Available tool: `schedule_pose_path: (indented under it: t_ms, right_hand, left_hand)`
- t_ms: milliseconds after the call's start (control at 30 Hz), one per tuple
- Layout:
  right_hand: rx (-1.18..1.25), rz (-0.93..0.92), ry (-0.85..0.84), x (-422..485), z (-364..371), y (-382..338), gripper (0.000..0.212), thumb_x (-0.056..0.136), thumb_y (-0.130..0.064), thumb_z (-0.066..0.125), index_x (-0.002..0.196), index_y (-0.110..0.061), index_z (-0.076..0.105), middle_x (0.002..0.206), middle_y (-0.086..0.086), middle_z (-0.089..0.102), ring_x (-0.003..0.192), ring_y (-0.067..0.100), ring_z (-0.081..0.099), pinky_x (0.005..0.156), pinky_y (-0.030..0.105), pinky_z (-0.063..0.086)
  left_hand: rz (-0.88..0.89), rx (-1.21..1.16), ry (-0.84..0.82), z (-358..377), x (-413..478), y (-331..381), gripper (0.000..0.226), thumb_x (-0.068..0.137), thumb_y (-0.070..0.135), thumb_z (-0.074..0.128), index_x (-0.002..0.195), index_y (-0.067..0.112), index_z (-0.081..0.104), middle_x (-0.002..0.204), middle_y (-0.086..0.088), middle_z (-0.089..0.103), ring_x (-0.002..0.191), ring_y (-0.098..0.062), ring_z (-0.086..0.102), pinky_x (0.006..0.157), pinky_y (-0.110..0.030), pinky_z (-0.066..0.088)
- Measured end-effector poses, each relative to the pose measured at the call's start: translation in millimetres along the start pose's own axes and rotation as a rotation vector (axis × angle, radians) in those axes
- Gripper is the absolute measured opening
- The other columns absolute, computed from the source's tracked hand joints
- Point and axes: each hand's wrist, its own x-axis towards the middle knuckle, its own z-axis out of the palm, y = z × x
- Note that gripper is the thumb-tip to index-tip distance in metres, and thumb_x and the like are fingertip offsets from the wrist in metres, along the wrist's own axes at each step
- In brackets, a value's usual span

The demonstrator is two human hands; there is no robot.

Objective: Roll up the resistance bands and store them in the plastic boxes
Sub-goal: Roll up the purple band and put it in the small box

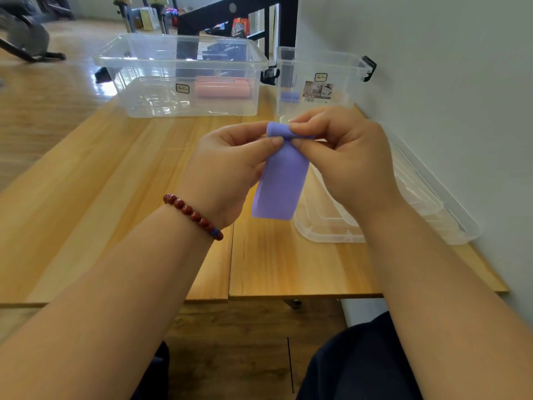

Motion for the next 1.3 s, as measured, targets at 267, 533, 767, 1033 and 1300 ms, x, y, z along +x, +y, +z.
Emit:
schedule_pose_path:
  t_ms: [267, 533, 767, 1033, 1300]
  right_hand:
    - [-0.070, -0.072, -0.036, 0, -4, 3, 0.019, 0.085, -0.001, 0.071, 0.093, -0.018, 0.072, 0.098, -0.010, 0.063, 0.095, 0.001, 0.063, 0.074, 0.014, 0.052]
    - [0.002, -0.012, -0.040, -1, 1, 2, 0.023, 0.082, 0.001, 0.066, 0.090, -0.020, 0.072, 0.100, -0.001, 0.064, 0.095, 0.002, 0.063, 0.073, 0.016, 0.052]
    - [0.025, 0.116, 0.005, 0, 4, -1, 0.017, 0.082, -0.013, 0.070, 0.094, -0.025, 0.070, 0.088, -0.012, 0.071, 0.080, 0.010, 0.069, 0.074, 0.024, 0.055]
    - [0.045, 0.092, 0.066, 0, 0, -3, 0.024, 0.080, -0.006, 0.070, 0.085, -0.029, 0.068, 0.083, -0.019, 0.070, 0.085, 0.013, 0.070, 0.080, 0.029, 0.057]
    - [-0.068, -0.073, 0.045, -2, 2, -1, 0.023, 0.082, 0.004, 0.069, 0.083, -0.018, 0.068, 0.091, -0.009, 0.065, 0.088, 0.002, 0.064, 0.067, 0.018, 0.051]
  left_hand:
    - [-0.063, -0.113, -0.040, -3, -2, 7, 0.026, 0.092, -0.011, 0.049, 0.106, 0.000, 0.068, 0.103, -0.016, 0.073, 0.098, -0.023, 0.071, 0.083, -0.027, 0.058]
    - [-0.028, -0.028, 0.034, -2, -2, 4, 0.015, 0.092, -0.001, 0.059, 0.094, 0.006, 0.073, 0.100, -0.015, 0.074, 0.097, -0.026, 0.071, 0.086, -0.035, 0.058]
    - [-0.010, 0.010, 0.064, -3, 0, 3, 0.020, 0.091, -0.002, 0.061, 0.097, 0.015, 0.070, 0.103, -0.010, 0.073, 0.103, -0.025, 0.070, 0.090, -0.034, 0.056]
    - [-0.077, 0.139, 0.027, -3, -3, -2, 0.011, 0.091, 0.010, 0.065, 0.100, 0.009, 0.072, 0.101, -0.012, 0.074, 0.098, -0.028, 0.071, 0.088, -0.045, 0.058]
    - [-0.084, 0.109, 0.038, 1, -7, 5, 0.014, 0.094, 0.006, 0.059, 0.092, 0.009, 0.072, 0.112, -0.032, 0.064, 0.109, -0.046, 0.060, 0.097, -0.059, 0.048]
